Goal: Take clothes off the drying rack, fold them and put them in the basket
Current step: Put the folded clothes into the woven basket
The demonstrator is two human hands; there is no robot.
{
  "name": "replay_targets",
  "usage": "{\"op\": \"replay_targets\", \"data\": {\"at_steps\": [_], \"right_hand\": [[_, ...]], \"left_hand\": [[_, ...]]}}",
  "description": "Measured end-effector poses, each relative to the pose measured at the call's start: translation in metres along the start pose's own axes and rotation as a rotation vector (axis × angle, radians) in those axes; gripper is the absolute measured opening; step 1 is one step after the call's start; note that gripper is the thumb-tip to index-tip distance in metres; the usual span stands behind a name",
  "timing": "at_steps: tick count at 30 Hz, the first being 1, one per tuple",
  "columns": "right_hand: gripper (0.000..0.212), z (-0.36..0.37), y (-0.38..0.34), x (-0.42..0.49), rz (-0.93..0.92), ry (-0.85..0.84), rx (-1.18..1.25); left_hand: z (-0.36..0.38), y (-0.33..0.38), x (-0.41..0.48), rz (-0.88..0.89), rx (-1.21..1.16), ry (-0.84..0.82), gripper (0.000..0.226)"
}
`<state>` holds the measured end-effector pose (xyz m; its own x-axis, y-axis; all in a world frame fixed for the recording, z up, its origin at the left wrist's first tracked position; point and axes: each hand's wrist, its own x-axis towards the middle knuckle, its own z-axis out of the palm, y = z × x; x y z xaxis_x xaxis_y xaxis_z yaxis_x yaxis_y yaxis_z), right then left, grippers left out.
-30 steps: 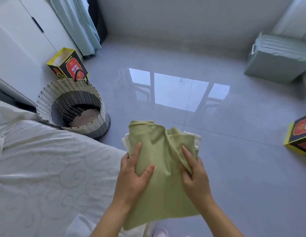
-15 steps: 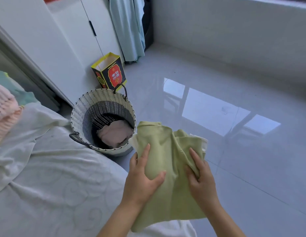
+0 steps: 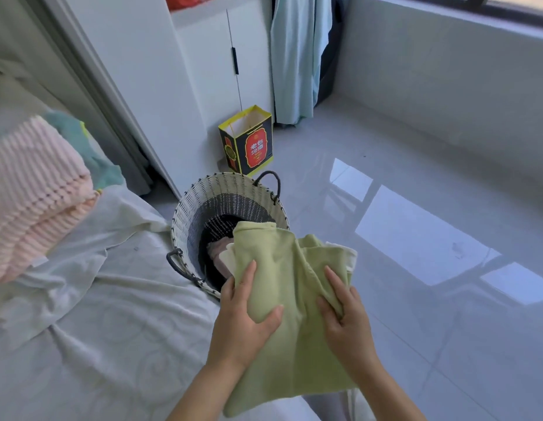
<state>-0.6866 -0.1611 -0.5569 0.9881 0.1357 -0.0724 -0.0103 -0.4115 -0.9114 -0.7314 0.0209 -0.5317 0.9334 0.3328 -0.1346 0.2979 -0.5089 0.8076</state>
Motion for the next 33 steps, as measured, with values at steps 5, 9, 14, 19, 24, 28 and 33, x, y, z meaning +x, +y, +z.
{"op": "replay_targets", "data": {"at_steps": [5, 9, 14, 19, 24, 28, 33], "right_hand": [[0.056, 0.015, -0.015, 0.037, -0.012, -0.054, -0.025], [0.061, 0.029, -0.026, 0.071, -0.012, -0.113, -0.061], [0.078, 0.066, -0.025, 0.136, -0.029, -0.189, -0.089], [0.080, 0.121, 0.002, 0.207, -0.047, -0.252, -0.137], [0.072, 0.170, 0.035, 0.267, -0.021, -0.335, -0.226], [0.058, 0.222, 0.067, 0.307, 0.053, -0.419, -0.266], [0.057, 0.282, 0.124, 0.338, 0.081, -0.516, -0.380]], "left_hand": [[-0.013, -0.002, 0.030, -0.030, -0.034, 0.046, 0.087], [-0.023, -0.006, 0.057, -0.070, -0.056, 0.073, 0.085], [-0.029, -0.033, 0.115, -0.139, -0.080, 0.144, 0.086], [-0.022, -0.080, 0.183, -0.201, -0.090, 0.195, 0.093], [-0.006, -0.126, 0.238, -0.295, -0.125, 0.202, 0.088], [0.016, -0.184, 0.276, -0.370, -0.128, 0.227, 0.091], [0.059, -0.250, 0.302, -0.544, -0.147, 0.227, 0.094]]}}
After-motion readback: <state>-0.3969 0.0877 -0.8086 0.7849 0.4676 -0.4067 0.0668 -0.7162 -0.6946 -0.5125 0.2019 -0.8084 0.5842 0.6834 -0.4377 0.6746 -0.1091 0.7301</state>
